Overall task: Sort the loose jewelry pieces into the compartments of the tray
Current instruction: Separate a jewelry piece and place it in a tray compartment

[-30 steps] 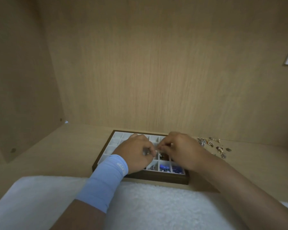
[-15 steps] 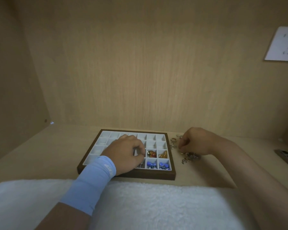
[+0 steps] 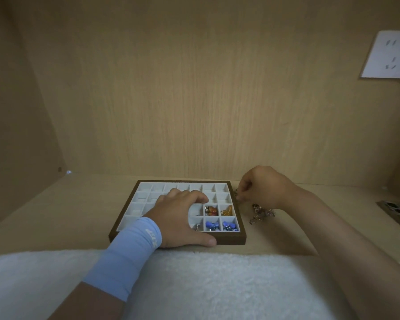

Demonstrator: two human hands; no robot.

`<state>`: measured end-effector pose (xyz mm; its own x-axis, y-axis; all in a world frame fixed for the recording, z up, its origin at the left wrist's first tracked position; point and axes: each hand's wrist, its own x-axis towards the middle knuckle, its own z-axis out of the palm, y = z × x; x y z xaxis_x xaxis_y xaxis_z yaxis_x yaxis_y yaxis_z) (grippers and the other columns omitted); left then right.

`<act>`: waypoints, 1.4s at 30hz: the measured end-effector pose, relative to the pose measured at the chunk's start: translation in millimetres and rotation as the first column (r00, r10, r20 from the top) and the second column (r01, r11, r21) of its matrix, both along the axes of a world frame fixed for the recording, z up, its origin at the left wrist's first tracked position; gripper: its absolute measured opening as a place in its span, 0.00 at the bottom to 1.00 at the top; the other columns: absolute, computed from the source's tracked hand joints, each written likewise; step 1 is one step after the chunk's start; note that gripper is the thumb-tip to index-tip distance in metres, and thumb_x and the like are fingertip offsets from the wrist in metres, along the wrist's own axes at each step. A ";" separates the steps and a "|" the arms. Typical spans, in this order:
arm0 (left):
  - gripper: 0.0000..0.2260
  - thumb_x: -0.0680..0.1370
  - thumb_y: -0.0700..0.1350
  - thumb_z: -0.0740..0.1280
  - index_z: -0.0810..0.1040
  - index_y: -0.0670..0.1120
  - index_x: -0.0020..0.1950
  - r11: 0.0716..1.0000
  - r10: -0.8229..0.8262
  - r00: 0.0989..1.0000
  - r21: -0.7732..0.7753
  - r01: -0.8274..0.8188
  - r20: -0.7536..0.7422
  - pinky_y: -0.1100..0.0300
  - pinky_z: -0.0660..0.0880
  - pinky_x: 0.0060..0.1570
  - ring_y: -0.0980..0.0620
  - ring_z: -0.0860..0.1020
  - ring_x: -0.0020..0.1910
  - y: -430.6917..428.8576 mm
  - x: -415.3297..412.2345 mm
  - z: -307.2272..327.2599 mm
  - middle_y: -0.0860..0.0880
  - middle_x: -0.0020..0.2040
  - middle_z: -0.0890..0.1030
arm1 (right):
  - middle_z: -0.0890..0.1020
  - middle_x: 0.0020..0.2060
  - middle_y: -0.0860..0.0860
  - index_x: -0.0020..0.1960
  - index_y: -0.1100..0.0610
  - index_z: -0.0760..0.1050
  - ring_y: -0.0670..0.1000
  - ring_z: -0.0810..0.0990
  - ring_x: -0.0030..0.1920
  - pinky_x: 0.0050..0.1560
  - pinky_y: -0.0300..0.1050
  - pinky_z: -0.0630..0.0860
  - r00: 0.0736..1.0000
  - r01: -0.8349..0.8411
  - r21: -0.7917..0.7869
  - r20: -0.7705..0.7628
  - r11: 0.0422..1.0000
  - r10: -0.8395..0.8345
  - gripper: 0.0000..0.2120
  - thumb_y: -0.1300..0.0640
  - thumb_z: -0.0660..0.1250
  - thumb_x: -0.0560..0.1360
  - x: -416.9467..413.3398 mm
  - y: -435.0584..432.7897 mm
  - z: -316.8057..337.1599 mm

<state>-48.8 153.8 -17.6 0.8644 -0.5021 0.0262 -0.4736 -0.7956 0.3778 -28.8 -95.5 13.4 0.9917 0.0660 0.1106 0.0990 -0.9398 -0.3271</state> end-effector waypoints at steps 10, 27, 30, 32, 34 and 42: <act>0.04 0.72 0.45 0.74 0.81 0.54 0.43 0.803 0.095 0.995 -0.587 -0.101 -0.042 0.59 0.78 0.50 0.59 0.80 0.41 -0.8 5.7 3.2 0.55 0.39 0.83 | 0.84 0.34 0.40 0.40 0.48 0.85 0.37 0.81 0.35 0.37 0.30 0.75 0.961 -0.260 0.379 0.187 0.888 0.202 0.04 0.54 0.75 0.74 -15.5 62.0 -8.2; 0.08 0.75 0.46 0.66 0.79 0.59 0.41 0.971 0.126 0.977 -0.221 -0.086 0.171 0.60 0.71 0.49 0.58 0.71 0.46 17.8 7.9 2.6 0.60 0.42 0.75 | 0.71 0.31 0.38 0.44 0.43 0.85 0.43 0.75 0.38 0.32 0.38 0.64 0.946 -0.236 -0.067 0.211 0.969 0.245 0.05 0.48 0.70 0.75 -12.4 90.0 -29.6; 0.07 0.76 0.47 0.65 0.82 0.57 0.45 0.978 0.111 0.976 -0.195 -0.074 0.185 0.59 0.71 0.51 0.57 0.70 0.48 16.8 6.6 3.4 0.58 0.45 0.76 | 0.73 0.32 0.39 0.43 0.43 0.85 0.43 0.76 0.38 0.30 0.36 0.61 0.949 -0.241 -0.066 0.196 0.968 0.249 0.07 0.47 0.68 0.76 -14.9 84.3 -26.2; 0.07 0.77 0.48 0.65 0.83 0.57 0.48 0.983 0.104 0.975 -0.171 -0.071 0.196 0.58 0.72 0.54 0.56 0.71 0.51 16.2 5.7 4.4 0.57 0.48 0.77 | 0.74 0.34 0.41 0.44 0.44 0.85 0.44 0.75 0.38 0.30 0.36 0.59 0.946 -0.244 -0.098 0.196 0.965 0.259 0.09 0.47 0.66 0.77 -16.9 81.2 -25.4; 0.08 0.77 0.49 0.65 0.83 0.58 0.49 0.986 0.098 0.975 -0.155 -0.067 0.199 0.57 0.72 0.57 0.55 0.71 0.53 16.3 5.3 4.6 0.56 0.50 0.77 | 0.75 0.37 0.42 0.45 0.45 0.85 0.45 0.74 0.39 0.30 0.37 0.60 0.944 -0.264 -0.120 0.173 0.957 0.282 0.10 0.48 0.65 0.77 -18.7 80.1 -25.5; 0.14 0.78 0.59 0.61 0.82 0.58 0.57 0.998 0.059 0.981 -0.008 -0.058 0.185 0.53 0.70 0.62 0.55 0.68 0.60 11.7 7.7 -0.7 0.57 0.57 0.75 | 0.82 0.46 0.43 0.49 0.49 0.85 0.46 0.80 0.46 0.45 0.47 0.78 0.976 -0.143 0.155 0.184 0.978 0.113 0.10 0.51 0.64 0.79 -6.4 54.9 -7.4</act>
